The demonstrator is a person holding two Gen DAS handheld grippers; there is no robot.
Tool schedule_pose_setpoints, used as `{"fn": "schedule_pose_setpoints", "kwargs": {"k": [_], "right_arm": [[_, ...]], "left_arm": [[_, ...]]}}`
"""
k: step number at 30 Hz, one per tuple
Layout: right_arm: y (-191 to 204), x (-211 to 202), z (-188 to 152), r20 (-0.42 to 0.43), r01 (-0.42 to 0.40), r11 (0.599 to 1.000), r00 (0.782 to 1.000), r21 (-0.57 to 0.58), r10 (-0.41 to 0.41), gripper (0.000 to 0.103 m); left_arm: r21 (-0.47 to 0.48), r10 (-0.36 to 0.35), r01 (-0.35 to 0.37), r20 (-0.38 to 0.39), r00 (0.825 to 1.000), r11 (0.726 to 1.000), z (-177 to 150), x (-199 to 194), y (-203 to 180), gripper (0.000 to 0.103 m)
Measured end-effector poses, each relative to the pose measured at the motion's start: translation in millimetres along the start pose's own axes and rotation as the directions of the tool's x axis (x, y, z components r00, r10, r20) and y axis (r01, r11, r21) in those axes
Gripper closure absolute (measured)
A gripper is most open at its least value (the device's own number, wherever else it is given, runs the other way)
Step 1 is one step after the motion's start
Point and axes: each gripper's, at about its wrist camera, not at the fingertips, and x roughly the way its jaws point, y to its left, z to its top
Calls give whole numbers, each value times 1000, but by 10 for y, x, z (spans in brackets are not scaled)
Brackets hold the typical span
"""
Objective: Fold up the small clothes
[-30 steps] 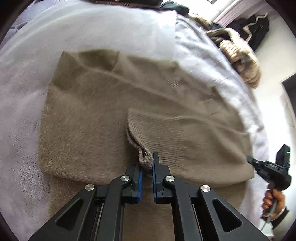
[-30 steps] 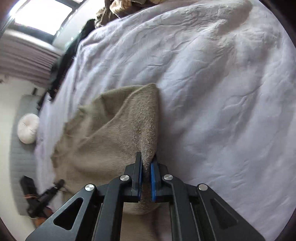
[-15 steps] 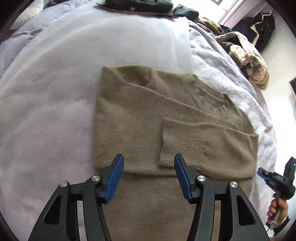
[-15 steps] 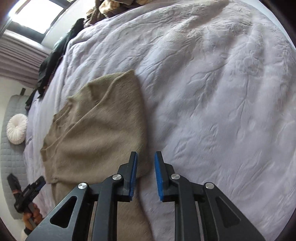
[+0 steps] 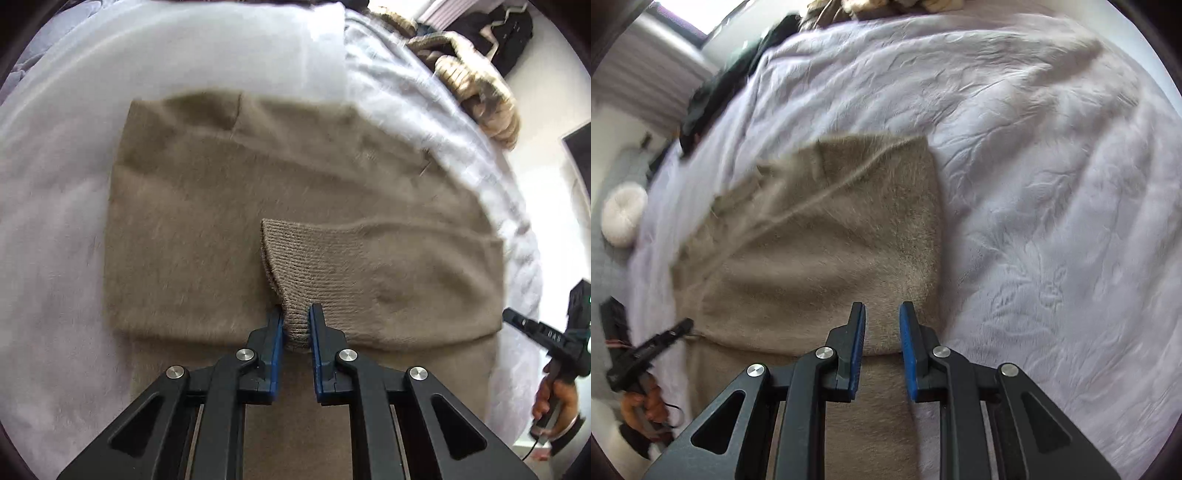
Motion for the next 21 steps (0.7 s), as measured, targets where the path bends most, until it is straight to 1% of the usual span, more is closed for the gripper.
{"fn": "schedule_pose_setpoints", "kwargs": {"k": [1,2,3,4,6,8,9,12,14,15,16,17,18,19,21], "right_arm": [[-2,122,-20,-34,47,998,998,-28,-48,86],[-23,192,-46,-48,58,998,997,-39,-60,87],[-54,198,-68,-48,47,999,998,-27,-48,87],[-77,155,-85,-38,36,999,999,-10,-37,87],[-107,57,-132,-31,51,999,998,-2,-51,86],[-145,-29,-168,-25,42,999,999,4,-42,86],[-162,-98,-180,-8,33,999,999,10,-33,86],[-137,-227,-132,45,10,1000,999,18,-11,86],[-63,-208,-56,60,-16,1000,998,23,15,86],[-29,-169,-15,55,-21,999,998,25,20,86],[15,-74,8,37,-17,999,999,27,16,86],[49,50,11,4,10,1000,1000,21,-10,86],[66,179,3,-32,45,999,998,6,-45,87],[71,236,-23,-36,52,999,998,-7,-52,87],[66,228,-48,-15,47,999,999,-16,-47,87]], "left_arm": [[-9,17,-17,-2,1000,1000,-25,24,25,88],[-20,20,-20,1,1000,1000,-45,9,52,88],[-35,38,-37,9,999,999,-60,-39,85,88],[-37,72,-72,10,997,997,-69,-94,105,88],[-21,122,-122,24,992,992,-81,-213,142,88],[-9,108,-107,48,993,994,-70,-359,177,88],[0,99,-100,59,993,995,-57,-409,164,88],[55,78,-83,87,993,995,32,-471,-2,88],[74,79,-84,75,994,994,97,-346,-128,88],[77,95,-99,47,994,992,128,-213,-188,88],[82,113,-114,21,993,990,131,-95,-209,88],[84,149,-148,-9,989,985,116,82,-236,88],[80,168,-167,-13,986,983,107,163,-234,88],[78,173,-173,5,985,982,90,194,-232,88],[86,173,-173,12,985,981,80,180,-236,88]]}}
